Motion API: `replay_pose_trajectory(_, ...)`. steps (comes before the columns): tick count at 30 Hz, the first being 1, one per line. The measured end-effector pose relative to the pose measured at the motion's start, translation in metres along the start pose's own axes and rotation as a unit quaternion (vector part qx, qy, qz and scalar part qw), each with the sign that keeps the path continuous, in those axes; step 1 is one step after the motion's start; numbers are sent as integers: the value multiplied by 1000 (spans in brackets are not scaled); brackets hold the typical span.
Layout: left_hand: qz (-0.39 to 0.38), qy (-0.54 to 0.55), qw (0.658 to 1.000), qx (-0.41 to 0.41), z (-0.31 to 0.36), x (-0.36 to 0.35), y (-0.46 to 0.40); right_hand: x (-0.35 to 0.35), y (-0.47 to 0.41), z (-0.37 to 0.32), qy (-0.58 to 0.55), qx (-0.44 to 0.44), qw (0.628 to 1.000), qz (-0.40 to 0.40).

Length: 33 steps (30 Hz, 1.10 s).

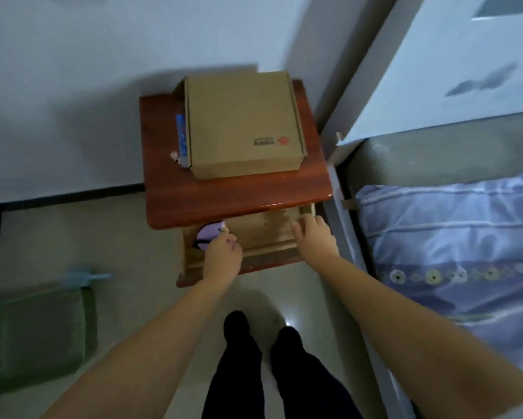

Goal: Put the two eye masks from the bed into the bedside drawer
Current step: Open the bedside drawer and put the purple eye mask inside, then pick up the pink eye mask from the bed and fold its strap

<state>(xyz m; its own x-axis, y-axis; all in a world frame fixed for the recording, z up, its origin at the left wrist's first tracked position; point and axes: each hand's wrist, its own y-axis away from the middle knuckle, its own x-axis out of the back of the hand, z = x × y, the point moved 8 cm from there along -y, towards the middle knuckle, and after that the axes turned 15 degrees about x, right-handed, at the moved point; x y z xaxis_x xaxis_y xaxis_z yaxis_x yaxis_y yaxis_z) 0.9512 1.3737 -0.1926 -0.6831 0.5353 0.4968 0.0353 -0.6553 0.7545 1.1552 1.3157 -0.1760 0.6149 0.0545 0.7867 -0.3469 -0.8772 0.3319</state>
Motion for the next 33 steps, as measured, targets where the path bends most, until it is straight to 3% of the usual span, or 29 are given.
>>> replay_pose_trajectory(4, 8, -118, 979, -168, 110, -28, 68, 103, 39, 31, 60, 2, 995, 74)
replay_pose_trajectory(10, -43, -268, 894, -357, 251, -159, 156, 221, 92, 163, 123, -98, 980, 121)
replay_pose_trajectory(17, -130, -323, 858, -378, 338, -368, 200, 295, 138, 382, 66, -224, 960, 156)
replay_pose_trajectory(24, -174, -393, 809, -401, 402, -596, 184, 296, 83, 559, 72, -225, 963, 128)
replay_pose_trajectory(28, -171, -362, 815, -420, 459, -693, 174, 276, 46, 610, 60, -194, 969, 139)
replay_pose_trajectory(33, -104, -277, 883, -364, 521, -772, 154, 262, 44, 627, 79, -144, 948, 273)
